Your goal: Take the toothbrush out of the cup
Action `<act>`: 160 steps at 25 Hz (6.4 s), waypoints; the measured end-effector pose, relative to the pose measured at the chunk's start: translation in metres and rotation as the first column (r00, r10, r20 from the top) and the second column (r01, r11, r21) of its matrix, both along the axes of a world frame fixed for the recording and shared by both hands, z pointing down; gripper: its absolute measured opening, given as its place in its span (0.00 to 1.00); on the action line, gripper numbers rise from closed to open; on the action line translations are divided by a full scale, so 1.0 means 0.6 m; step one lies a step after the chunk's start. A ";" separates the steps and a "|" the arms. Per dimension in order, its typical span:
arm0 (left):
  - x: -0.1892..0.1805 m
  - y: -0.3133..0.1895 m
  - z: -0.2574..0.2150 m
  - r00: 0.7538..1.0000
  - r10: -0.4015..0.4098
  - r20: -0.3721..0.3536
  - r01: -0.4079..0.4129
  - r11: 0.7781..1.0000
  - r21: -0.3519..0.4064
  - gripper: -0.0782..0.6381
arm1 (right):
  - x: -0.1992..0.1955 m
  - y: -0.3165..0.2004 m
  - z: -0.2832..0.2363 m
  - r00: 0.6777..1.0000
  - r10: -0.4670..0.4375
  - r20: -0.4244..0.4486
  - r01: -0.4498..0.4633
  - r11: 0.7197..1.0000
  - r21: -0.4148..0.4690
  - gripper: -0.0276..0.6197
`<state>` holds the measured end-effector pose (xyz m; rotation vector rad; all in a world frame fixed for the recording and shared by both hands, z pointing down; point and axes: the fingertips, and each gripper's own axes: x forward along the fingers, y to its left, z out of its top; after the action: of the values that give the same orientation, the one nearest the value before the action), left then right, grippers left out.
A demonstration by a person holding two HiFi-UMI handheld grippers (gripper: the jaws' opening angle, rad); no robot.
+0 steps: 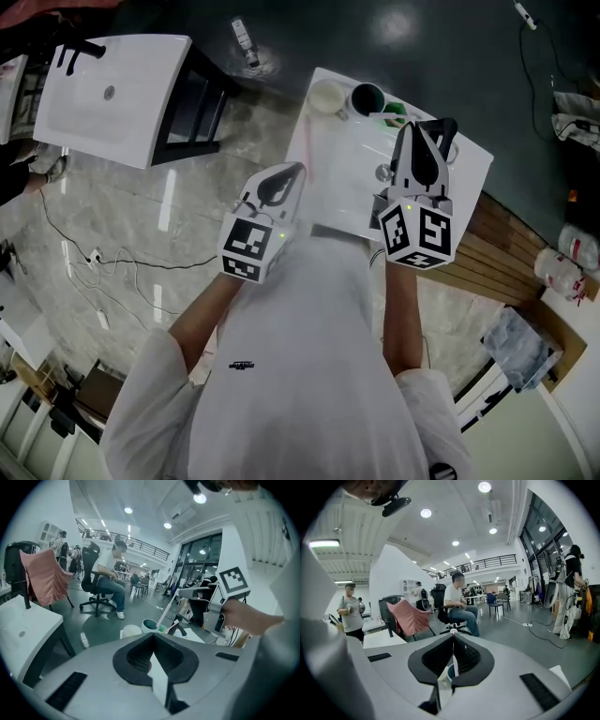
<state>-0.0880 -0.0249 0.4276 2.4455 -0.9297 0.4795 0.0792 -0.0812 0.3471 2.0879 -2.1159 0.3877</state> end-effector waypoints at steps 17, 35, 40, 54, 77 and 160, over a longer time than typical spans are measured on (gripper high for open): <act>0.130 0.064 -0.024 0.979 0.203 -0.037 -0.203 0.979 0.003 0.11 | 0.172 0.213 0.012 0.971 0.227 -0.070 -0.233 0.968 -0.095 0.05; 0.356 0.132 -0.052 0.950 0.311 0.003 -0.311 0.950 0.027 0.11 | 0.439 0.403 0.086 0.931 0.342 -0.125 -0.363 0.894 -0.261 0.05; 0.402 0.142 -0.047 0.956 0.292 0.021 -0.293 0.956 0.018 0.11 | 0.492 0.403 0.140 0.947 0.287 -0.142 -0.319 0.882 -0.347 0.05; 0.457 0.143 -0.024 0.979 0.192 0.064 -0.191 0.981 -0.023 0.11 | 0.559 0.334 0.254 0.979 0.193 -0.065 -0.201 0.864 -0.462 0.05; 0.513 0.124 0.039 0.984 0.133 0.115 -0.123 0.988 -0.094 0.11 | 0.610 0.288 0.446 0.972 0.223 0.074 -0.120 0.742 -0.660 0.04; 0.194 -0.065 0.020 0.989 0.144 0.040 -0.140 0.986 -0.092 0.11 | 0.155 0.028 0.238 0.878 0.429 0.211 -0.359 0.883 -0.301 0.24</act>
<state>0.0286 -0.0639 0.4395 2.4392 -0.7387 0.6166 0.1723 -0.0642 0.4898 2.4125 -1.6206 0.9949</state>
